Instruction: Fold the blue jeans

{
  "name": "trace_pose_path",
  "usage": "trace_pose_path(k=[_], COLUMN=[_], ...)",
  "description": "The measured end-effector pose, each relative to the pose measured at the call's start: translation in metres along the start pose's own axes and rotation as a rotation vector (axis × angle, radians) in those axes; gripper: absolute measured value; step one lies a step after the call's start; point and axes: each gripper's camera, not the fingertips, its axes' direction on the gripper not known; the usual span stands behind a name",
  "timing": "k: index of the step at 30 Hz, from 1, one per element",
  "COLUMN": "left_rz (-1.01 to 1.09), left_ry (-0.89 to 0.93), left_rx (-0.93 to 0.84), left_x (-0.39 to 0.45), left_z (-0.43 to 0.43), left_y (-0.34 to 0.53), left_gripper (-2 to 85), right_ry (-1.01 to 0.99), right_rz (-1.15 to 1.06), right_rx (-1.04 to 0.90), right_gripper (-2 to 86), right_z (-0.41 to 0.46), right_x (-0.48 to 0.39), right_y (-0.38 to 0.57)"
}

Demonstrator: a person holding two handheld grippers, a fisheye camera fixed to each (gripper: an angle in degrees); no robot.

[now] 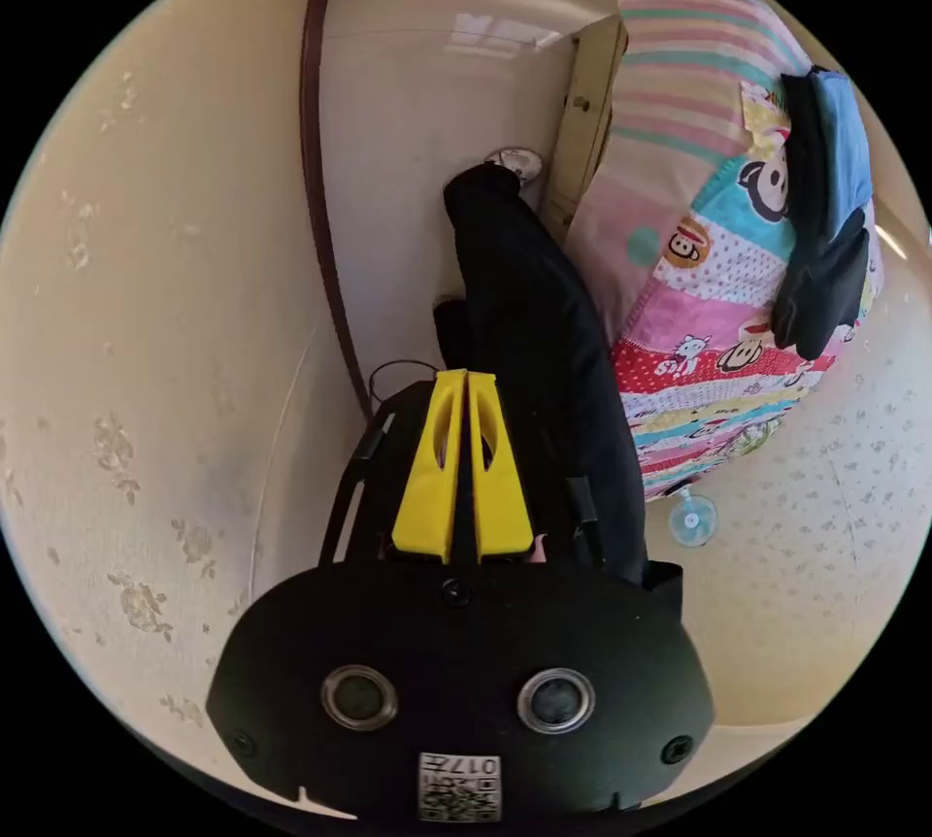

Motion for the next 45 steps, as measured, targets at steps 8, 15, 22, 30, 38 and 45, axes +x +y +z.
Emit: trace_pose_path(k=[8,15,22,30,38,45], left_rz=[0.315,0.403,0.391,0.554,0.76,0.79], left_ry=[-0.517,-0.596,-0.558,-0.52,0.113,0.314], left_rx=[-0.028,-0.042,-0.114,-0.089,0.11,0.08], left_x=[0.072,0.088,0.082,0.129,0.151,0.145], left_z=[-0.047,-0.093,-0.155,-0.226,-0.355,-0.401], left_y=[-0.024,-0.061,-0.096,-0.13,-0.143,-0.176], left_gripper=[-1.0,-1.0,-1.0,-0.6,1.1,8.4], right_ry=[0.889,1.335,1.14,1.488,1.361,1.323], right_rz=[-0.377,-0.56,-0.837,-0.832,-0.975,-1.089], right_rx=[-0.183,-0.412,-0.589,-0.894,-0.944,-0.71], right_gripper=[0.3,0.5,0.6,1.8,11.9,14.5], right_z=[0.196,0.411,0.57,0.696,0.798,0.866], right_x=[-0.184,-0.241,-0.304,-0.284,-0.338,-0.388], right_y=[0.025,0.076,0.154,0.182,0.197,0.207])
